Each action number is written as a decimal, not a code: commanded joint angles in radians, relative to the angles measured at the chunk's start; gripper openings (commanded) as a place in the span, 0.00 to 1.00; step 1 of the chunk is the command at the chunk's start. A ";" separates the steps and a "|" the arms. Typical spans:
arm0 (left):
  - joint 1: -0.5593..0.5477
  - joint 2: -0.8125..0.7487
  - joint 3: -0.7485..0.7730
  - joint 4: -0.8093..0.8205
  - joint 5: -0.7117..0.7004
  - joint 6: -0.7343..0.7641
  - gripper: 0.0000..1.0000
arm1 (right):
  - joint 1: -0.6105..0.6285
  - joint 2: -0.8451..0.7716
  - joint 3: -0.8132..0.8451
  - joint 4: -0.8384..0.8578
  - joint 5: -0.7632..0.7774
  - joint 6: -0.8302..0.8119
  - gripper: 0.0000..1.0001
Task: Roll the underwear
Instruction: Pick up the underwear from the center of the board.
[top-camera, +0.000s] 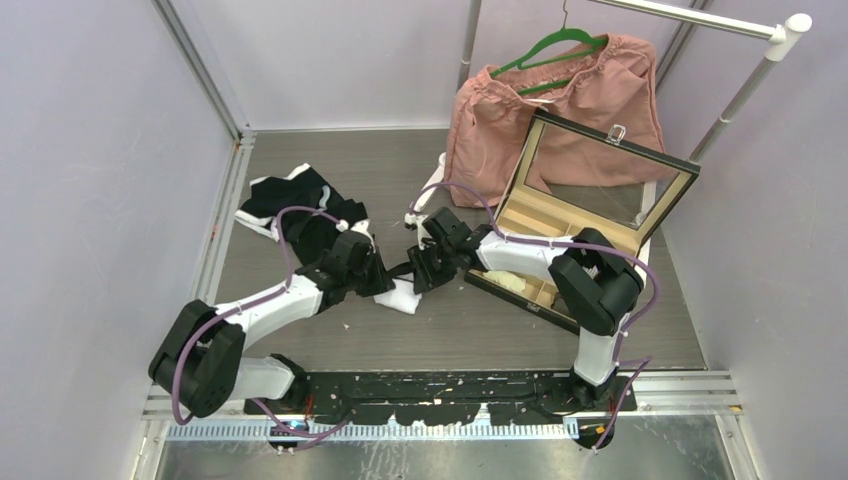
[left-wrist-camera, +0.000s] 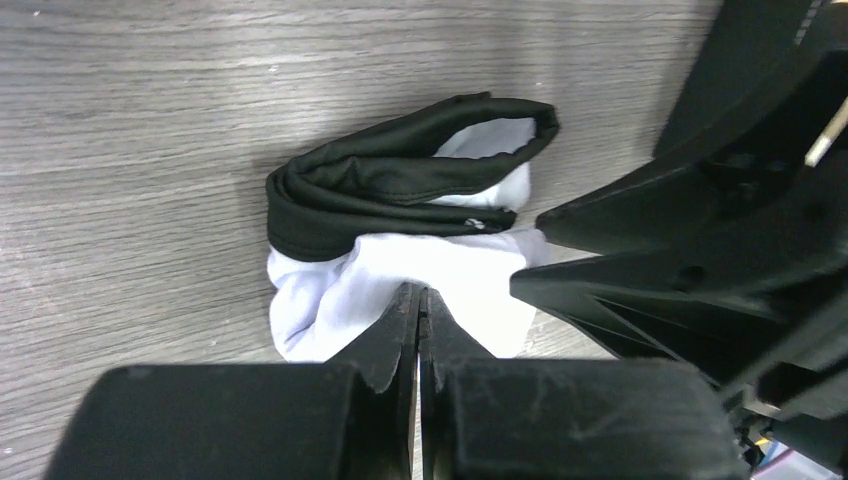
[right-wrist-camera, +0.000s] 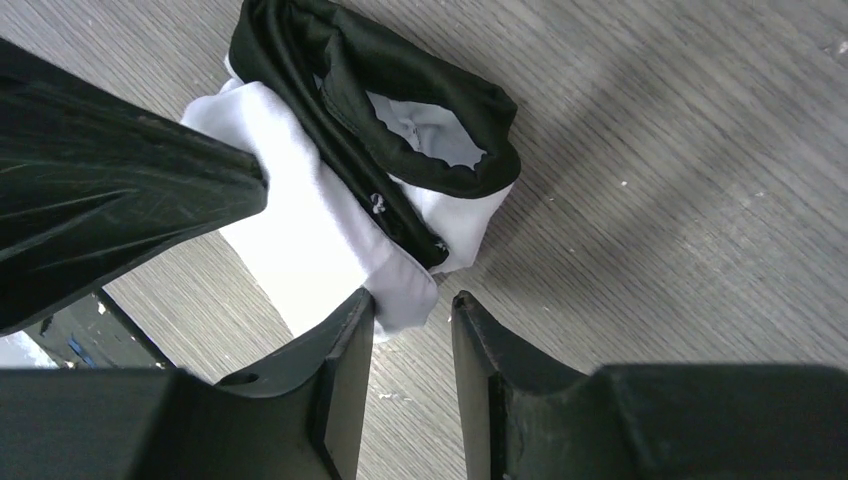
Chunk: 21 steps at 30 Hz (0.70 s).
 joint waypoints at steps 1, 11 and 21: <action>0.006 0.039 -0.029 0.007 -0.056 0.000 0.01 | 0.006 -0.049 0.000 0.052 -0.002 0.008 0.41; 0.007 0.103 -0.058 0.018 -0.059 -0.008 0.01 | 0.010 -0.288 -0.180 0.298 0.088 -0.060 0.45; 0.006 0.080 -0.057 -0.015 -0.067 -0.001 0.01 | 0.034 -0.297 -0.173 0.324 0.148 -0.205 0.57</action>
